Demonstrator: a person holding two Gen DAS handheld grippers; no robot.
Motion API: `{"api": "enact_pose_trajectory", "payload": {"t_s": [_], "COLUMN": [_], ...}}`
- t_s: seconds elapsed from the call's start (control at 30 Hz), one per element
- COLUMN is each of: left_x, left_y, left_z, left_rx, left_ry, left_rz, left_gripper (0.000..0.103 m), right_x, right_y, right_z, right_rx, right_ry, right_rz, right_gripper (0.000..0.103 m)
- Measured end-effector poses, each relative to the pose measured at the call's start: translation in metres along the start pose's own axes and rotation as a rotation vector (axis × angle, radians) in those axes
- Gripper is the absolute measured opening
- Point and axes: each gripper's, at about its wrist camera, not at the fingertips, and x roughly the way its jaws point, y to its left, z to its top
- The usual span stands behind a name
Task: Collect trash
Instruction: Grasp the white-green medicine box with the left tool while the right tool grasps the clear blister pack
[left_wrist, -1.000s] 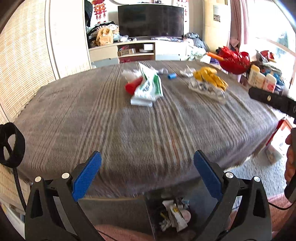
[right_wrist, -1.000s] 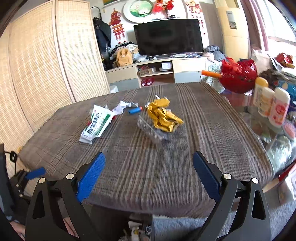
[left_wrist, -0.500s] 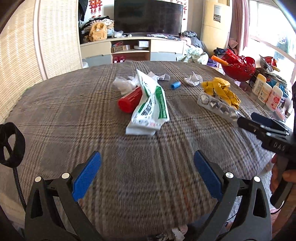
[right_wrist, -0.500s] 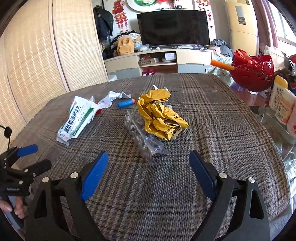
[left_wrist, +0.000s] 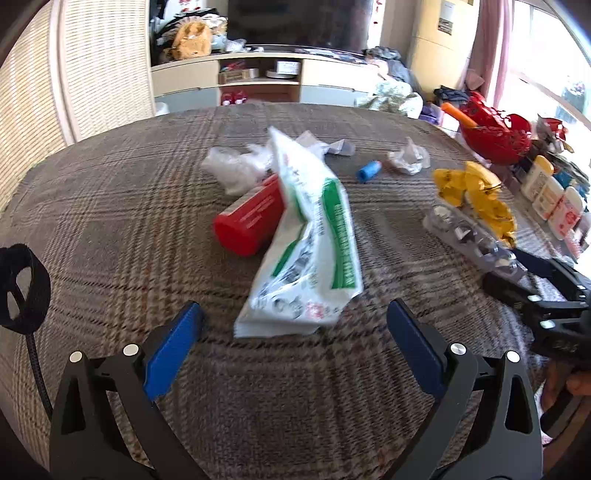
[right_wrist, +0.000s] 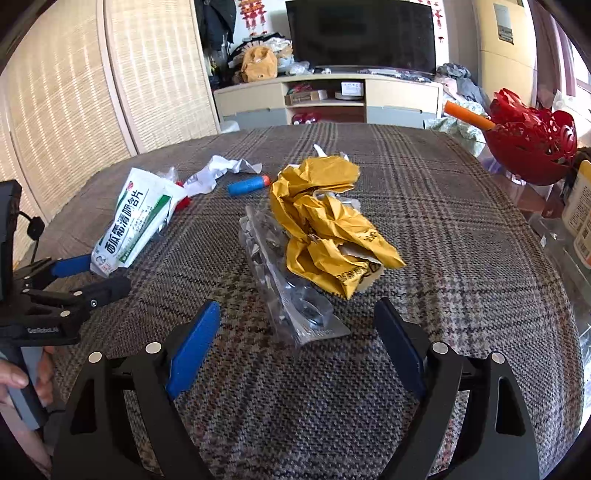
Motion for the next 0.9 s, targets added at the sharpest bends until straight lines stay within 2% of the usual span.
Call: {"api": "enact_pose_trajectory", "payload": {"t_s": [0.1,0.17,0.23,0.27,0.3,0.37,0.47,0.9], "left_x": [0.005,0.005,0.005,0.005,0.005,0.004,0.001,-0.048], "left_y": [-0.002,-0.003,-0.005,-0.006,-0.007,-0.008,-0.005,-0.013], "left_z": [0.005,0.006,0.007,0.007,0.007,0.006,0.005,-0.039], "left_rx": [0.005,0.012,0.026,0.033,0.042,0.053,0.041,0.049], "left_ry": [0.009,0.005,-0.001,-0.003,-0.008,-0.020,-0.026,-0.064], "left_rz": [-0.007,-0.007,-0.002,-0.004,-0.010,0.009,-0.004,-0.017], "left_gripper": [0.090,0.080,0.075,0.069,0.064,0.044,0.042,0.040], "right_x": [0.002,0.001,0.001,0.001,0.001,0.000,-0.005,-0.061], "right_y": [0.005,0.005,0.005,0.005,0.004,0.001,-0.006,0.014], "right_z": [0.002,0.002,0.001,0.001,0.002,0.001,-0.002,-0.035], "right_rx": [-0.015,-0.007,-0.016,-0.020,-0.019,-0.009,0.028,0.041], "right_ry": [0.001,-0.006,-0.010,-0.011,-0.012,-0.020,-0.035,-0.094], "right_rz": [-0.020,-0.009,-0.037,-0.046,-0.042,-0.040,-0.019,0.083], "right_gripper": [0.068,0.063,0.056,0.050,0.049,0.044,0.033,0.032]}}
